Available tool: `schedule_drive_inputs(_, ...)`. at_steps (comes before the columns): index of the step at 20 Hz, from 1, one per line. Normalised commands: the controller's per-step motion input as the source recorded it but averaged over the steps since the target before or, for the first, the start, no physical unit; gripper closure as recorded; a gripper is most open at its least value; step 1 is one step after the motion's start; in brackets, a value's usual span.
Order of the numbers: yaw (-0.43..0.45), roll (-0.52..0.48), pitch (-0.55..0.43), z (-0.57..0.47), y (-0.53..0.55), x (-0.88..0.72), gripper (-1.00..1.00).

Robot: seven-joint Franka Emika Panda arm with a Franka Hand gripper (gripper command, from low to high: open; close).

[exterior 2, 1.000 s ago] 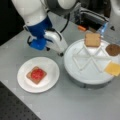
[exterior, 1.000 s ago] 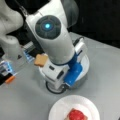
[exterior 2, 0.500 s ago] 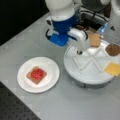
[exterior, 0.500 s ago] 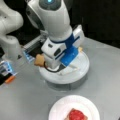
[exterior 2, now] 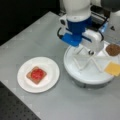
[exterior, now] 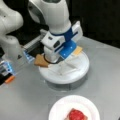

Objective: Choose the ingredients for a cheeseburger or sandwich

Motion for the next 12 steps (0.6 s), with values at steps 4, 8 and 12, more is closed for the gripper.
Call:
schedule_drive_inputs(4,-0.005,-0.135,-0.201,-0.11,0.12,-0.29,-1.00)
schedule_drive_inputs(8,0.081,-0.164,-0.216,-0.18,0.01,-0.33,-1.00)
schedule_drive_inputs(12,0.196,-0.188,-0.232,-0.22,0.00,-0.40,-1.00)
